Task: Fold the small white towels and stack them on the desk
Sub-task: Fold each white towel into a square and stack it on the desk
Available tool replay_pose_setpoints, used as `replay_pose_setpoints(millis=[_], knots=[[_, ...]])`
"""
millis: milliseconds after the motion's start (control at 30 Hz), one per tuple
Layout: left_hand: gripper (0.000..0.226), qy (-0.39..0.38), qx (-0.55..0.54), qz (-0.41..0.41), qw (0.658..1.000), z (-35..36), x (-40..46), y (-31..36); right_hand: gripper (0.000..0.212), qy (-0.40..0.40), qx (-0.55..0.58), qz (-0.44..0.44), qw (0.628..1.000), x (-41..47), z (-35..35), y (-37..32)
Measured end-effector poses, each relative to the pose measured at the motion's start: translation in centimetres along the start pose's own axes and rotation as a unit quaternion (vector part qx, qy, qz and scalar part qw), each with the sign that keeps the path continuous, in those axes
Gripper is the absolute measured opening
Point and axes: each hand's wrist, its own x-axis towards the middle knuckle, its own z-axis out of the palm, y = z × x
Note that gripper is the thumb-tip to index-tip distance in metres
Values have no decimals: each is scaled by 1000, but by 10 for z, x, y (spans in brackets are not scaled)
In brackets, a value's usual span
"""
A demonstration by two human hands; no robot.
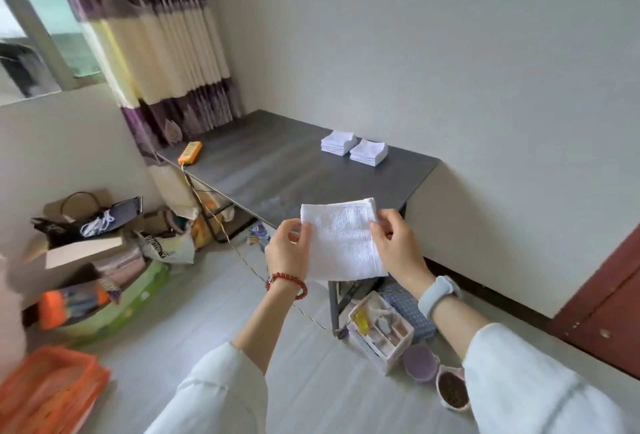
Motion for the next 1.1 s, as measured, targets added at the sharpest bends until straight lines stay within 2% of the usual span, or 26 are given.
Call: replay_pose_setpoints(millis=[200,433,533,700,967,1100], knots=[[17,-9,39,26,999,0,160,-56,17,-22,-4,-4,1000,121,124,3],[14,-96,96,16,991,33,329,-104,16,-16,-11,96,995,241,223,18],[14,-163,97,-8,982,72,376,-113,14,4,-17,150,988,275,234,42],[17,-266,90,-6,960,150,434,-116,17,37,-40,234,971,336,230,93],[22,-355,140,45,923,319,547,-95,24,123,-32,286,950,476,210,183],[22,-375,145,52,914,404,593,-85,24,154,-40,294,943,552,194,229]])
